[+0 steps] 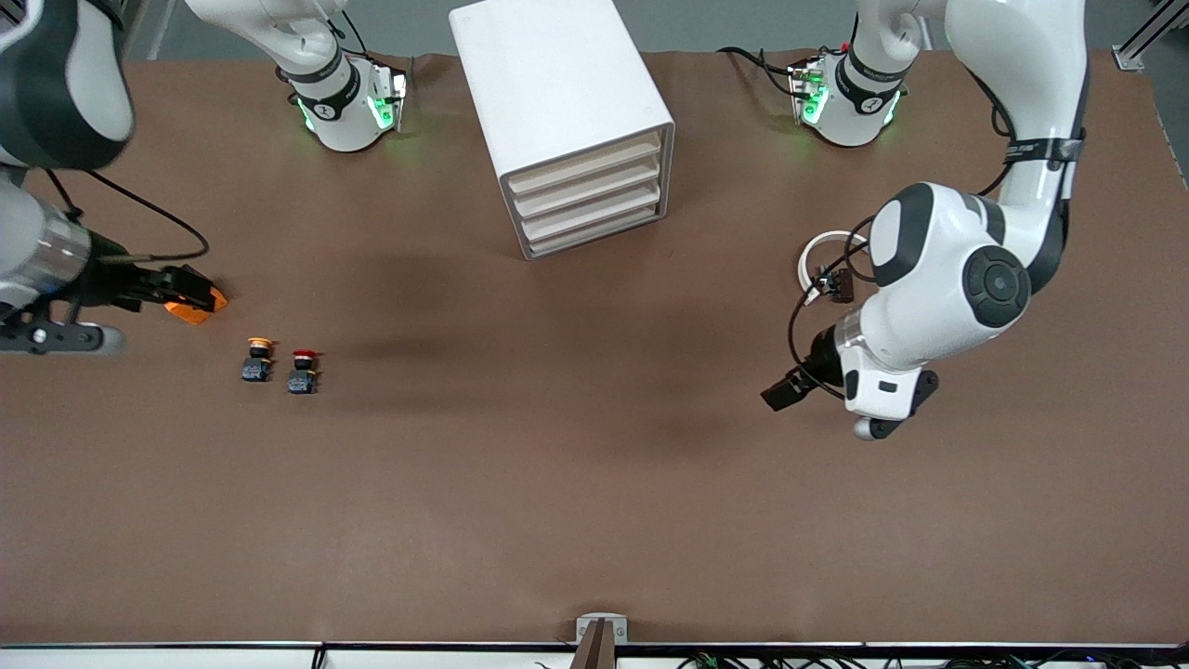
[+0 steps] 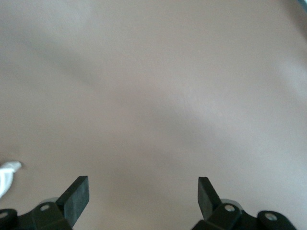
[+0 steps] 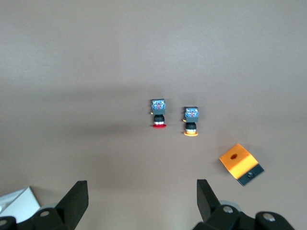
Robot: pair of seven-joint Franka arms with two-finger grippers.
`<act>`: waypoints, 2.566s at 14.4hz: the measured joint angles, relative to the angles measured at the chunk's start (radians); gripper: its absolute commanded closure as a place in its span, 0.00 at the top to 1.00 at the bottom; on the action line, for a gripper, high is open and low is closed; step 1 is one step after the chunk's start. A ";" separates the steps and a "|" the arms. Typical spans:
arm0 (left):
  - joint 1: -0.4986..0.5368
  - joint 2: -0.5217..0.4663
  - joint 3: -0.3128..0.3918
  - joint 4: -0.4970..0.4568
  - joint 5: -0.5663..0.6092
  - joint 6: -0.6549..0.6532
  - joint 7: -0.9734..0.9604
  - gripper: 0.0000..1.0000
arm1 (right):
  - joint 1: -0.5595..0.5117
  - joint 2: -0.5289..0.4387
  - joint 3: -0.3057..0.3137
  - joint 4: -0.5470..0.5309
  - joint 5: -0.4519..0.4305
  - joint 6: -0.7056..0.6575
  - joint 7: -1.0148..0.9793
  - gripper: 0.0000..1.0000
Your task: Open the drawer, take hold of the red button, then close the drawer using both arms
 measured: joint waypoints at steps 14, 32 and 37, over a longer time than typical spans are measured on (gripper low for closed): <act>0.186 -0.155 0.009 0.119 0.204 -0.250 0.320 1.00 | -0.028 0.008 -0.011 0.114 -0.001 -0.066 -0.014 1.00; 0.268 -0.520 -0.059 -0.055 0.211 -0.530 0.626 1.00 | -0.028 -0.165 0.001 -0.042 -0.001 0.042 0.006 1.00; 0.268 -0.532 -0.059 -0.069 0.247 -0.523 0.629 1.00 | -0.028 -0.169 0.000 -0.042 -0.001 0.046 0.006 1.00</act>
